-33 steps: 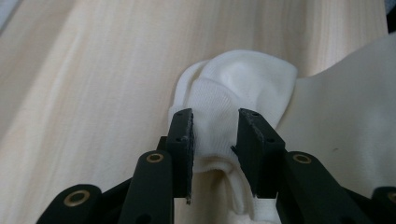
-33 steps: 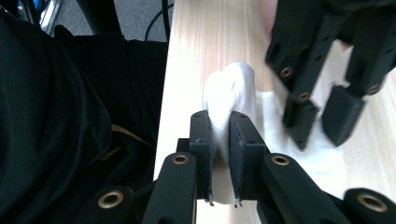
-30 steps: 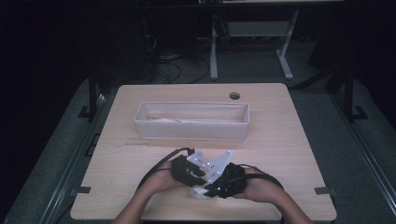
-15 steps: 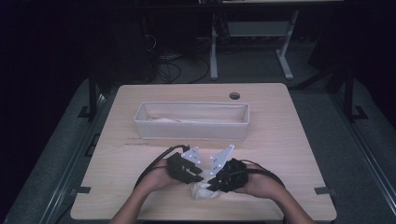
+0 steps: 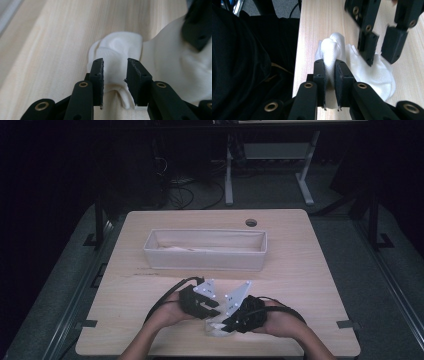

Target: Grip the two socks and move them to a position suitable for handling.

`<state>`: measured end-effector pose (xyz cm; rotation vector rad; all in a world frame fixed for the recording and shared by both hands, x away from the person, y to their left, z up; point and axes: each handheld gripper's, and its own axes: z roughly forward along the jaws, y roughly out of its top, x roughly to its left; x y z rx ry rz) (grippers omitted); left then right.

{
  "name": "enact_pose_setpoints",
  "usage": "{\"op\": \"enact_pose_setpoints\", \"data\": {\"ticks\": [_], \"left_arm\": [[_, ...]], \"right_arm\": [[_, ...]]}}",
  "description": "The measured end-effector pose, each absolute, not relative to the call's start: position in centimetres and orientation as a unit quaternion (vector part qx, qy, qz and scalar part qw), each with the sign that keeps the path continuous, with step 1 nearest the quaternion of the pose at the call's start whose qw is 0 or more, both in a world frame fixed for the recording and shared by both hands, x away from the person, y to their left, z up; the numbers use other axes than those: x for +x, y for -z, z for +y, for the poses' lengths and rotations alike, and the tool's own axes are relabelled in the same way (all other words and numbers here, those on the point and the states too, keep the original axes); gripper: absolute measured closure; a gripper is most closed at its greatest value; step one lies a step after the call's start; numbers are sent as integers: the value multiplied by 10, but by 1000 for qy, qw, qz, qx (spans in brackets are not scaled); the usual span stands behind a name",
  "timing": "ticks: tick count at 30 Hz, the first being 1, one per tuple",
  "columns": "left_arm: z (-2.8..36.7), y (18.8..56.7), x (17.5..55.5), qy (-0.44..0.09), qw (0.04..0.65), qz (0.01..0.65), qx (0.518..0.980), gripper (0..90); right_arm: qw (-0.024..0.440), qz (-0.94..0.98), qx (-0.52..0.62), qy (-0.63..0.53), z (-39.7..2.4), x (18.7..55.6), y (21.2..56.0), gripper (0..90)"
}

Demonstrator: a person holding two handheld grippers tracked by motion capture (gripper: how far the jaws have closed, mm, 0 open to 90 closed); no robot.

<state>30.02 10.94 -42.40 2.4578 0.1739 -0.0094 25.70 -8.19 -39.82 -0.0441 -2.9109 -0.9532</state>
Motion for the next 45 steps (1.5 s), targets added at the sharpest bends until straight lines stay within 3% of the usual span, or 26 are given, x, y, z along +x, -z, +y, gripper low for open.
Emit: {"op": "enact_pose_setpoints", "data": {"ticks": [22,33,45], "left_arm": [[95,444,290,81,284,23,955,710],[120,428,303,61,331,60,940,701],[142,428,312,40,322,92,941,707]], "right_arm": [[33,-947,-16,319,-86,261,396,803],[34,-948,-19,316,-83,266,391,801],[33,-952,-56,300,-76,290,389,797]]}}
